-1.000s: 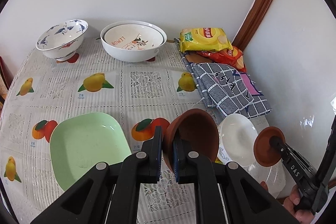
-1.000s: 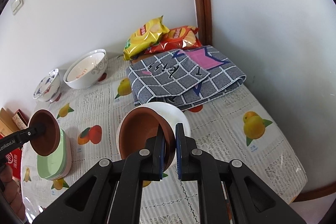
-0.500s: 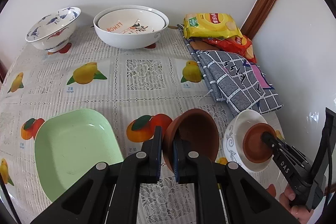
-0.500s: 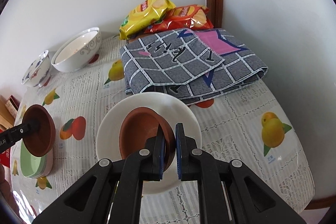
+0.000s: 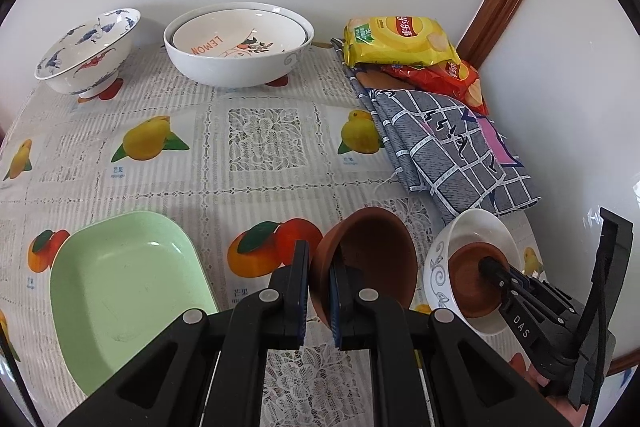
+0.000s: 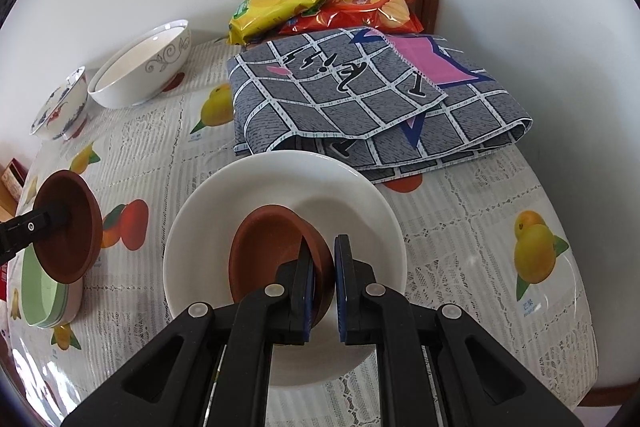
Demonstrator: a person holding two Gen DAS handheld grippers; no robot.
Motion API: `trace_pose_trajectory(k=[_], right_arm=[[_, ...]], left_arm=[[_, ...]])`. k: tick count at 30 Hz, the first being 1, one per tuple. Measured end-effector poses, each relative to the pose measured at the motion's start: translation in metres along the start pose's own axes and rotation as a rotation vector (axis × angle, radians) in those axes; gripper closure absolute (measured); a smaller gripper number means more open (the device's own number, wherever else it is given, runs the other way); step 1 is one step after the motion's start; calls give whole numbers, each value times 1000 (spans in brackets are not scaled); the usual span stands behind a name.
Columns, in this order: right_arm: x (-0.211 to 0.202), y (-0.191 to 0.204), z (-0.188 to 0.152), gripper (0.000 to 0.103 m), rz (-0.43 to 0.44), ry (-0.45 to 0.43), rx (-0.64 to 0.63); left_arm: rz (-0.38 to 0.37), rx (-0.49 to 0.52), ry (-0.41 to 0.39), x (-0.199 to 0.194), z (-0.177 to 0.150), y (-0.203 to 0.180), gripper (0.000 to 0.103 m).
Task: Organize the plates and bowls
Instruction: 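Lower the right gripper's terracotta dish into the white bowl and open it while the left holds its dish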
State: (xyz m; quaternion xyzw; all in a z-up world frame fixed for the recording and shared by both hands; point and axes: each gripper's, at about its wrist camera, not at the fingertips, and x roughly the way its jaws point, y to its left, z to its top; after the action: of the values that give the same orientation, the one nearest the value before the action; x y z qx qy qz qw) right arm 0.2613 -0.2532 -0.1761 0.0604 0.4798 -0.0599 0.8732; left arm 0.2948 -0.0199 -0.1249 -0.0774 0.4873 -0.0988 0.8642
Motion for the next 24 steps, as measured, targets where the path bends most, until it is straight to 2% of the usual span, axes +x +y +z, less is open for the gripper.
trace_pose_trajectory(k=[5, 13, 24], right_arm=[[3, 5, 0, 93, -27, 6, -23], [10, 18, 2, 93, -118, 9, -97], [19, 22, 2, 91, -162, 12, -121]], left_arm=[[-3, -3, 5, 2, 0, 1, 94], [-6, -4, 11, 3, -1, 4, 94], [-10, -5, 9, 3, -2, 6, 94]])
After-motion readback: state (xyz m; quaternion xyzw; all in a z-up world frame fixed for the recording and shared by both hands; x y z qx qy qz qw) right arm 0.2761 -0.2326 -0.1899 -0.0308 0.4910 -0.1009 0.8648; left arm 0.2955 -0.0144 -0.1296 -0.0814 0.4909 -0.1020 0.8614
